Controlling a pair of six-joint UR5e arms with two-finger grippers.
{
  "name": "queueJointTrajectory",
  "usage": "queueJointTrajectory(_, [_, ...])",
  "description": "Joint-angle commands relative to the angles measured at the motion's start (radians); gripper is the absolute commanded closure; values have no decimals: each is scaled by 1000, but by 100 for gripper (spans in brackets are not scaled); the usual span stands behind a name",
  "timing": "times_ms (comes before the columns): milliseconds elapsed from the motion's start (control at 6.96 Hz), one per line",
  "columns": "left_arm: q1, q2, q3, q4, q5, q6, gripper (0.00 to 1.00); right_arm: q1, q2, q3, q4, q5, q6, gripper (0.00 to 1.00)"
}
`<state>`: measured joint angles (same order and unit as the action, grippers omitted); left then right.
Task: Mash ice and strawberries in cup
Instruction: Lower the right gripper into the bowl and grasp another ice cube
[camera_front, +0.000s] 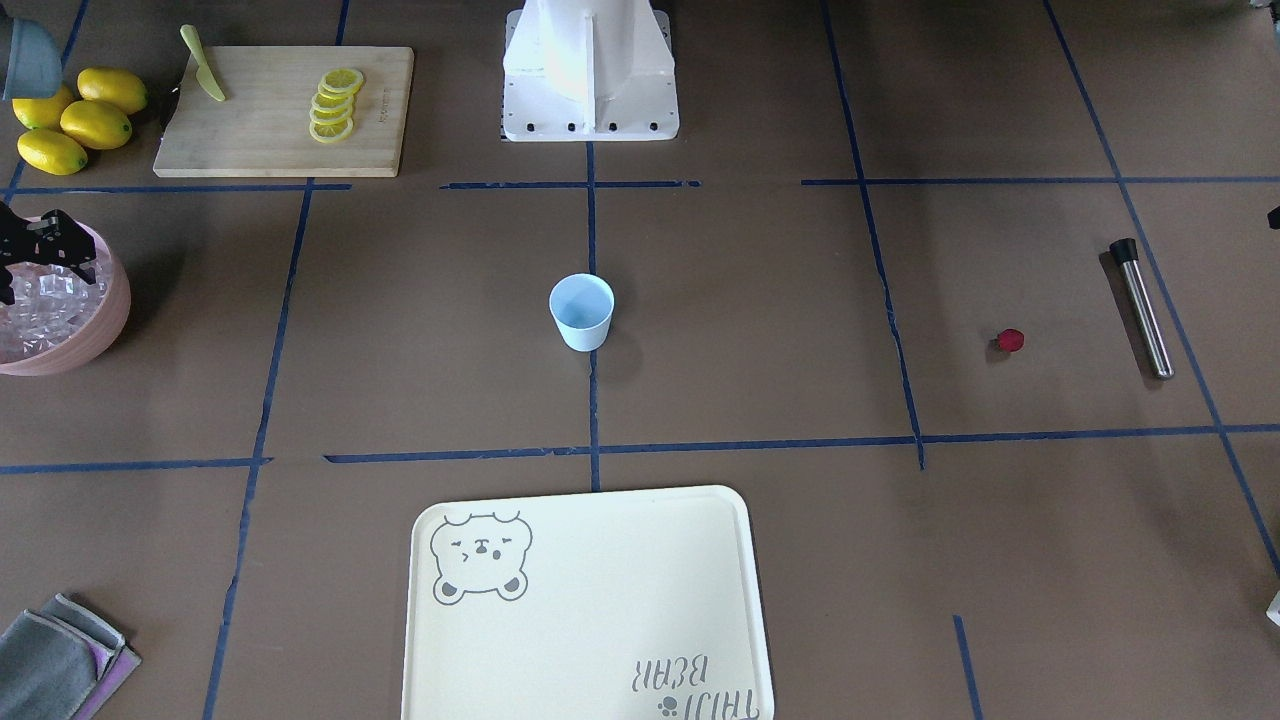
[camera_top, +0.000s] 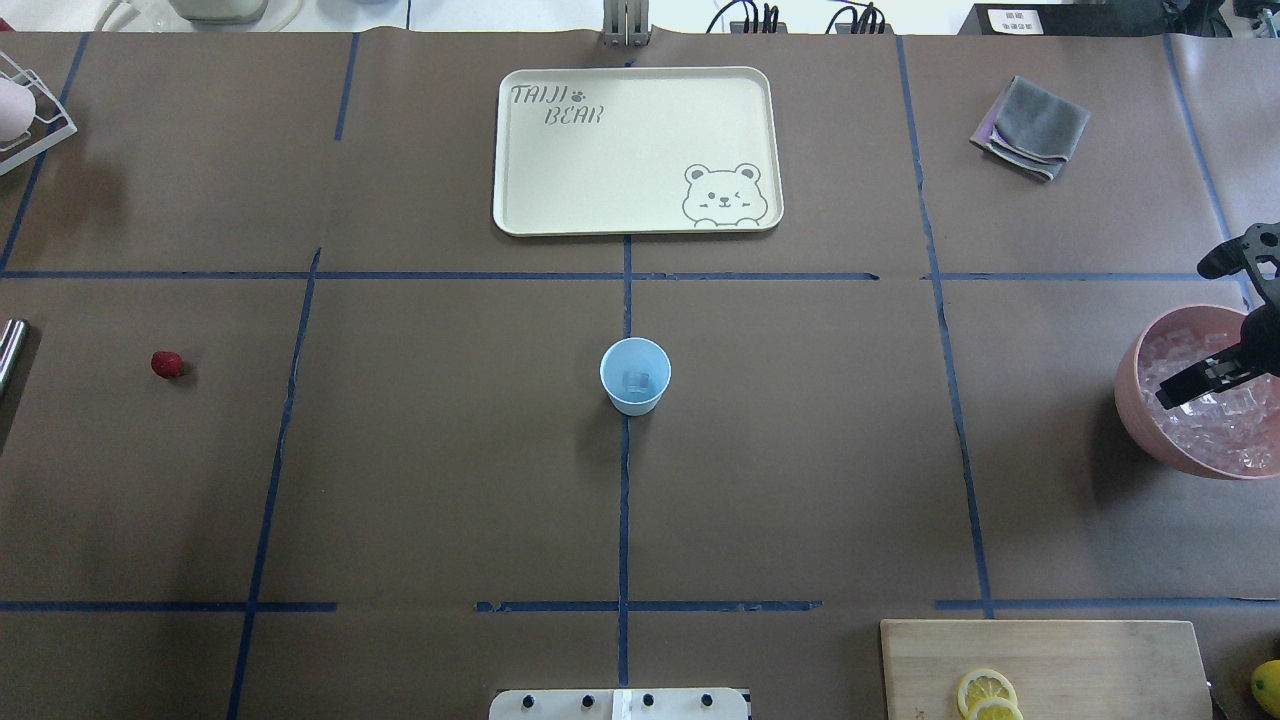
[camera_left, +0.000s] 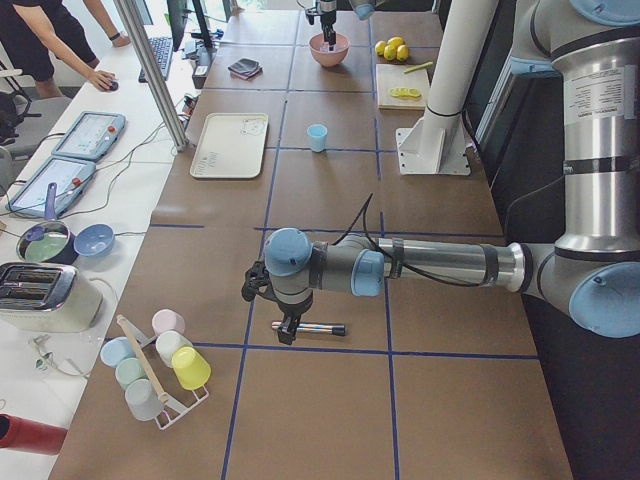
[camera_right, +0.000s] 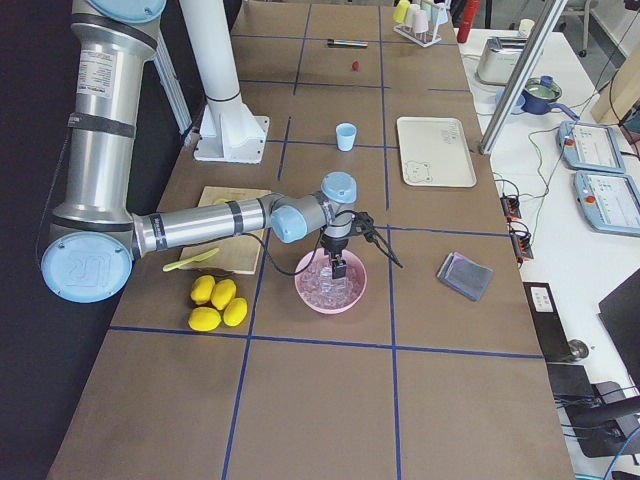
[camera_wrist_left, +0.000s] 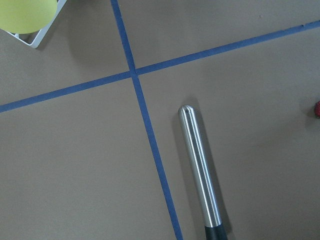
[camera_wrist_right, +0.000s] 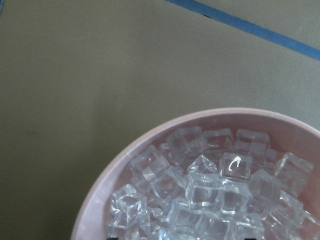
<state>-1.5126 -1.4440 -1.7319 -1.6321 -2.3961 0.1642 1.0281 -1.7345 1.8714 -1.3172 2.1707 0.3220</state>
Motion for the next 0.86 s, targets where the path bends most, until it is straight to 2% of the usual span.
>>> queueJointTrajectory(0, [0,1,0,0,0,0,0,-8,-5,-6,0,-8,-6,16])
queueJointTrajectory(288, [0,1,-1,0,-2,0,0,-20,-5,-9,-4,-14,-6,22])
queueJointTrajectory(575, [0,1,-1,0,-2,0,0,-31,-5,-17,-7,-22,-6,22])
queueJointTrajectory(719, [0,1,-1,0,-2,0,0,-32,-5,-17,-7,-22,-6,34])
